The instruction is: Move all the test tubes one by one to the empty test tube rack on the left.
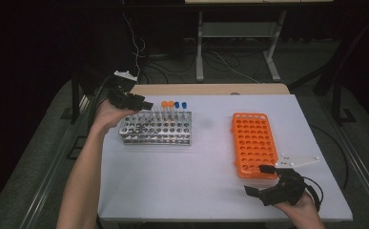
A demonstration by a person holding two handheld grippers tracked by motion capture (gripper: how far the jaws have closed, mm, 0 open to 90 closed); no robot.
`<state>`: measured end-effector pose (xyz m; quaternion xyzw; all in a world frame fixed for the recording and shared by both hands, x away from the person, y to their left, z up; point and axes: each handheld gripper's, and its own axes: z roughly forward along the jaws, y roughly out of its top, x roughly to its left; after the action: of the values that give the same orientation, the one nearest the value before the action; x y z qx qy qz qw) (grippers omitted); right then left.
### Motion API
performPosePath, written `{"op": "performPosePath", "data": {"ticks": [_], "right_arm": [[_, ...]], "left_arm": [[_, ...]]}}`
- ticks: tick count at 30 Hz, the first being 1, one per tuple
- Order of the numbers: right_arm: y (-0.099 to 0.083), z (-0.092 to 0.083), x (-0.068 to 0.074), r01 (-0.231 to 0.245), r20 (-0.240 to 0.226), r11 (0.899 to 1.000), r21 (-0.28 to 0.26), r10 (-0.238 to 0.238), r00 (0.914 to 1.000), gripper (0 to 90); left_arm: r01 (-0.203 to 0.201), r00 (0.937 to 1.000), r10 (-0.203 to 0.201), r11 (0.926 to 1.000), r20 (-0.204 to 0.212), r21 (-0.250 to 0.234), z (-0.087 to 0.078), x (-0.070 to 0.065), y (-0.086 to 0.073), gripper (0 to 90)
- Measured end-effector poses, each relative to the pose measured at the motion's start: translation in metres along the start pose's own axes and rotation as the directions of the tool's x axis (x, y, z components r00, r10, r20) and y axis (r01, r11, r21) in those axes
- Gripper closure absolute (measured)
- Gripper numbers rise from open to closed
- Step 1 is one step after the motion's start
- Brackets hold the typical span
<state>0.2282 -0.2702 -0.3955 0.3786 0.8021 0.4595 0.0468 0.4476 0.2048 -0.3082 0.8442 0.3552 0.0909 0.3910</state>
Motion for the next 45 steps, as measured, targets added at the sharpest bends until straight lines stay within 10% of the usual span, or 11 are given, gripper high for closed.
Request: {"op": "performPosePath", "data": {"ticks": [19,33,45], "right_arm": [[-0.004,0.004,0.001,0.008,0.000,1.000,0.009,-0.008,1.0000,0.2],[-0.008,0.001,-0.003,0.001,0.013,1.000,-0.024,0.000,0.9999,0.2],[-0.014,-0.005,-0.010,-0.009,0.045,0.997,-0.075,0.013,0.9989,0.2]], "left_arm": [[0.050,0.9987,-0.047,0.9778,0.019,-0.204,-0.046,-0.056,-0.076,5.3],[0.030,0.9981,-0.015,0.9657,0.060,-0.258,-0.030,-0.114,-0.113,0.0],[0.020,0.9933,0.007,0.9735,0.116,-0.228,-0.001,-0.146,-0.145,0.0]]}}
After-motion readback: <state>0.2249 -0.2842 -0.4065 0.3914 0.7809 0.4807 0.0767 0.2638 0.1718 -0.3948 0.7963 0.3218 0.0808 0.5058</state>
